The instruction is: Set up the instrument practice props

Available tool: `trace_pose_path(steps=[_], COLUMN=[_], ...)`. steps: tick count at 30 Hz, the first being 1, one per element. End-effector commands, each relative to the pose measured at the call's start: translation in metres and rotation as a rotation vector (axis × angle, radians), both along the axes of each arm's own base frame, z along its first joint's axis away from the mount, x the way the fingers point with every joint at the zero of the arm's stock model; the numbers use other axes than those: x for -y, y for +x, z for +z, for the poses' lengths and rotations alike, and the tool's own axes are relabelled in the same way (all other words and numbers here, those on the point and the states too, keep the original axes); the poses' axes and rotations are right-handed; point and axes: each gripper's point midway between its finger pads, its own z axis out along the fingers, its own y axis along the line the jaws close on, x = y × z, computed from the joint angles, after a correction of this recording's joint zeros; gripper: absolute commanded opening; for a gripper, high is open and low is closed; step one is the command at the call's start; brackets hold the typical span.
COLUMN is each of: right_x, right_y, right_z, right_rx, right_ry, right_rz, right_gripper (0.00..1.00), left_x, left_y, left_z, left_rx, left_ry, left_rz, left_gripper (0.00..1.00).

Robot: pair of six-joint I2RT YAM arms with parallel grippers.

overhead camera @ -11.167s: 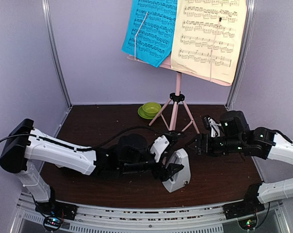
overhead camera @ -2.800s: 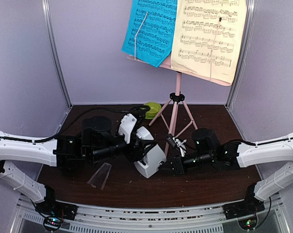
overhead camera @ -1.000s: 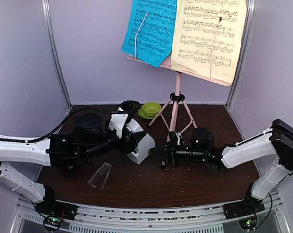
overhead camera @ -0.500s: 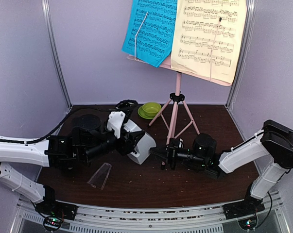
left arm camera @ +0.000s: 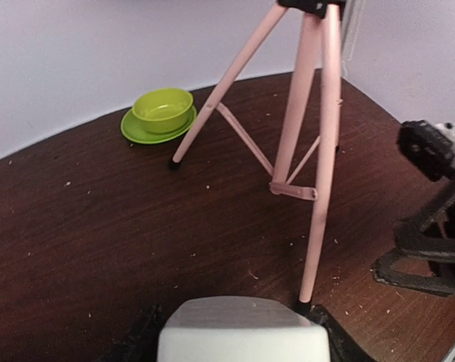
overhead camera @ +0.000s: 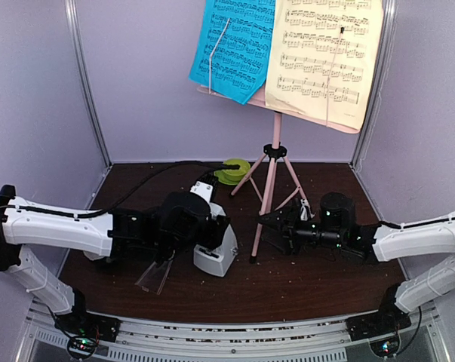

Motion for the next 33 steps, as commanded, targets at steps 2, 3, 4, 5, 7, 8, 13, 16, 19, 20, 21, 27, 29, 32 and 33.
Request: trace_pose_path(steps=[2,3,4,5,7,8,13,16,19,20,21,27,29,32,33], right_x=[0.015,0.016,0.018,0.018,0.018,0.019,0.025,0.028,0.030,0.031,0.031,0.039,0.045,0.053,0.054], right_y=[0.001,0.002,0.002,0.003,0.003,0.004,0.005,0.005,0.005,0.005,0.005,0.006,0.006,0.005,0.004], right_z=[0.004,0.007,0.008,0.013,0.020,0.022,0.029,0.033,0.034,0.034,0.034,0.036,0.037,0.041,0.044], right_rx=[0.159,0.183,0.194,0.215,0.253,0.270,0.323,0.342,0.358,0.361,0.362,0.361,0.358,0.371,0.376], right_ry=[-0.283,-0.313,-0.343,-0.357,-0.375,-0.385,-0.450,-0.464,-0.473,-0.476,-0.480,-0.523,-0.551,-0.594,-0.603], right_rz=[0.047,0.054,0.062,0.066,0.079,0.081,0.083,0.080,0.078,0.078,0.078,0.058,0.042,0.011,0.003], right_gripper=[0.64,0.64,0.64,0.64,0.64,0.64,0.66,0.67,0.68,0.68,0.70,0.88,0.92,0.95,0.96], left_x=[-0.006,-0.007,-0.007,-0.006,-0.002,-0.003,0.001,0.009,0.014,0.015,0.017,0.031,0.036,0.033,0.027], left_y=[0.021,0.022,0.023,0.024,0.026,0.026,0.025,0.021,0.018,0.017,0.016,0.006,0.005,0.004,0.003], left_z=[0.019,0.012,0.010,0.007,0.002,-0.001,-0.016,-0.024,-0.035,-0.038,-0.042,-0.030,-0.011,0.014,0.022], left_rx=[-0.068,-0.093,-0.113,-0.129,-0.145,-0.154,-0.194,-0.215,-0.238,-0.253,-0.267,-0.252,-0.183,-0.130,-0.121], left_ry=[-0.197,-0.200,-0.210,-0.214,-0.213,-0.211,-0.172,-0.150,-0.112,-0.106,-0.102,-0.117,-0.124,-0.201,-0.231], left_rz=[0.265,0.302,0.333,0.359,0.390,0.414,0.465,0.476,0.481,0.481,0.475,0.409,0.359,0.321,0.315], left_gripper=[0.00,0.01,0.01,0.01,0.05,0.05,0.22,0.30,0.36,0.38,0.43,0.97,0.98,0.98,0.98])
